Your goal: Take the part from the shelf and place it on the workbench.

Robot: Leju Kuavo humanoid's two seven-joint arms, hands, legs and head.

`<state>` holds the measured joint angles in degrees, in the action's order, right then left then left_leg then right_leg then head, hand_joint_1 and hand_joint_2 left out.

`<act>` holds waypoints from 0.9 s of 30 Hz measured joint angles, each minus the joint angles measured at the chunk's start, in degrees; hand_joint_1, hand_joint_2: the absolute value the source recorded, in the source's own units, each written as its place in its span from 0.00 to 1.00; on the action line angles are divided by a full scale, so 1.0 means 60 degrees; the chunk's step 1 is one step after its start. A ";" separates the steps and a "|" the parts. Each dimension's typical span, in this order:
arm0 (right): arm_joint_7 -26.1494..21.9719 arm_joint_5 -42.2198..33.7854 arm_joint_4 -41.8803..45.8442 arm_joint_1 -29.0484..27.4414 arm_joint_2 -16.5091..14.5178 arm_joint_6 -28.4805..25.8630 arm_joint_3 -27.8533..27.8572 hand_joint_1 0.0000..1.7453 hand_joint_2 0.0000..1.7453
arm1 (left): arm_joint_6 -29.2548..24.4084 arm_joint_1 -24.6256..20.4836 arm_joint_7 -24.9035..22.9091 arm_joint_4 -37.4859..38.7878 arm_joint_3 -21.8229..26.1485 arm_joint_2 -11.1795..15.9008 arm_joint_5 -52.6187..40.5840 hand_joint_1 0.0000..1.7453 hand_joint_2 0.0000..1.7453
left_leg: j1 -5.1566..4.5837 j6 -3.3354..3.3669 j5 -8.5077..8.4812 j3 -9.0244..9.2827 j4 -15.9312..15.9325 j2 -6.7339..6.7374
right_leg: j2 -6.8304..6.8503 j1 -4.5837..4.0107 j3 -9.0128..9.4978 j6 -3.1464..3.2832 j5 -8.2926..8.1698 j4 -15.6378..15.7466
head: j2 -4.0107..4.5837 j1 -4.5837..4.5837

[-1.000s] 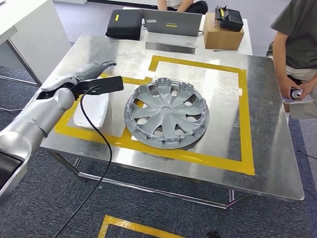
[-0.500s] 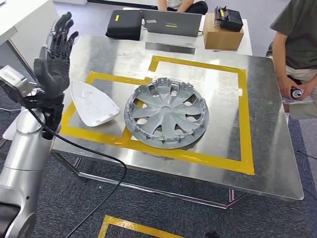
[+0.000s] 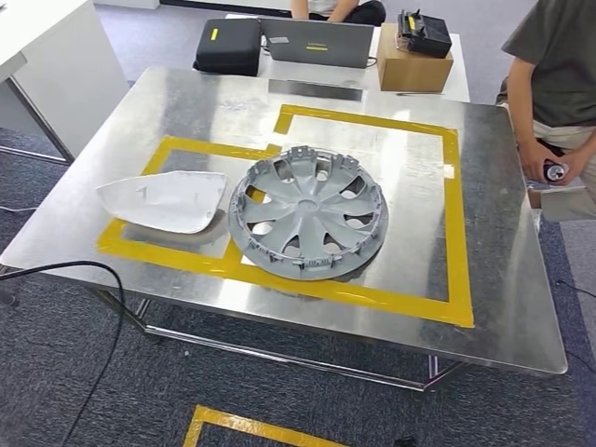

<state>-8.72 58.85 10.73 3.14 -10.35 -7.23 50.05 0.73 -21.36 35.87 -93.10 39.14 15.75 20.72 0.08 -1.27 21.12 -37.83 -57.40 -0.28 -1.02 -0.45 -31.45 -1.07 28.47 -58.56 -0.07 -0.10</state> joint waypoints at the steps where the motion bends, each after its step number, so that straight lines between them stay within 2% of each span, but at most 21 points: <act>1: 0.0021 -0.0066 0.0000 -0.0026 0.0018 -0.0042 0.0090 0.00 0.00 | 0.0156 0.0371 0.0201 0.0164 0.0799 0.0186 -0.0041 0.00 0.00 | 0.0004 -0.0007 0.0013 0.0009 0.0000 0.0007 | -0.0003 0.0001 -0.0015 0.0014 0.0021 0.0000 | 0.0000 0.0000; 4: 0.0126 -0.0147 0.0001 -0.0073 0.0089 -0.0166 0.0320 0.00 0.00 | 0.0519 0.1232 0.0457 0.0713 0.2945 0.0466 -0.0577 0.00 0.00 | 0.0015 -0.0008 0.0037 0.0012 0.0000 0.0006 | 0.0020 0.0000 -0.0021 0.0026 0.0057 0.0000 | 0.0000 0.0001; 7: 0.0134 -0.0221 0.0006 -0.0072 0.0143 -0.0224 0.0496 0.00 0.00 | 0.0764 0.1656 0.0458 0.0941 0.4646 0.0342 -0.1345 0.00 0.00 | 0.0014 -0.0002 0.0049 0.0010 0.0000 -0.0001 | 0.0029 0.0000 -0.0015 0.0023 0.0062 0.0001 | 0.0000 0.0004; 10: 0.0119 -0.0311 0.0007 -0.0075 0.0167 -0.0239 0.0674 0.00 0.00 | 0.0710 0.1943 0.0458 0.1054 0.5966 -0.0075 -0.2061 0.00 0.00 | 0.0004 0.0005 0.0057 0.0013 0.0000 -0.0004 | 0.0031 0.0006 -0.0015 0.0019 0.0065 0.0002 | 0.0000 0.0002; 13: 0.0119 -0.0331 0.0013 -0.0070 0.0182 -0.0238 0.0778 0.00 0.00 | 0.0630 0.2128 0.0458 0.1143 0.6751 -0.0399 -0.2315 0.00 0.00 | 0.0005 0.0007 0.0060 0.0012 0.0000 -0.0010 | 0.0043 0.0005 -0.0012 0.0017 0.0063 0.0006 | 0.0000 0.0003; 15: 0.0127 -0.0363 0.0019 -0.0063 0.0188 -0.0238 0.0841 0.00 0.00 | 0.0352 0.2246 0.0458 0.1181 0.7053 -0.0557 -0.2540 0.00 0.00 | -0.0004 0.0016 0.0068 0.0015 0.0000 -0.0017 | 0.0050 0.0012 -0.0007 0.0008 0.0059 0.0010 | 0.0000 0.0002; 16: 0.0142 -0.0393 0.0021 -0.0060 0.0188 -0.0238 0.0882 0.00 0.00 | -0.0077 0.2364 0.0458 0.1203 0.7137 -0.0672 -0.2849 0.00 0.00 | -0.0013 0.0022 0.0073 0.0021 -0.0001 -0.0019 | 0.0051 0.0022 -0.0003 0.0002 0.0057 0.0012 | 0.0000 0.0004; 19: 0.0286 -0.0460 0.0022 -0.0066 0.0188 -0.0191 0.1011 0.00 0.00 | -0.2231 0.2926 0.0458 0.1569 0.7074 -0.1219 -0.4319 0.00 0.00 | -0.0053 0.0046 0.0089 0.0043 -0.0001 -0.0019 | 0.0045 0.0072 0.0004 -0.0031 0.0062 0.0012 | 0.0000 0.0000; 21: 0.0489 -0.0478 0.0022 -0.0072 0.0188 -0.0119 0.1100 0.00 0.00 | -0.3449 0.3233 0.0458 0.2418 0.6873 -0.1581 -0.5197 0.00 0.00 | -0.0081 0.0072 0.0102 0.0051 -0.0003 -0.0019 | 0.0046 0.0105 0.0010 -0.0067 0.0072 0.0014 | 0.0000 0.0000; 23: 0.0657 -0.0550 0.0023 -0.0072 0.0188 -0.0086 0.1209 0.00 0.00 | -0.4237 0.3457 0.0459 0.3485 0.6562 -0.1869 -0.5895 0.00 0.00 | -0.0111 0.0113 0.0118 0.0054 -0.0008 -0.0020 | 0.0050 0.0142 0.0020 -0.0110 0.0086 0.0017 | 0.0000 -0.0001; 27: 0.0987 -0.0797 0.0026 -0.0068 0.0187 -0.0009 0.1510 0.00 0.00 | -0.4928 0.3680 0.0461 0.5820 0.5310 -0.2509 -0.6765 0.00 0.00 | -0.0197 0.0242 0.0125 0.0086 -0.0006 -0.0022 | 0.0057 0.0232 0.0077 -0.0245 0.0070 0.0072 | 0.0000 -0.0003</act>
<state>-2.79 54.07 10.88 2.74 -9.23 -7.29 59.11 -28.84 0.72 38.64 -58.18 71.00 0.70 -19.87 -1.10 0.18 21.87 -37.32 -57.43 -0.41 -0.68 0.95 -30.99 -2.54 28.89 -58.13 -0.07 -0.12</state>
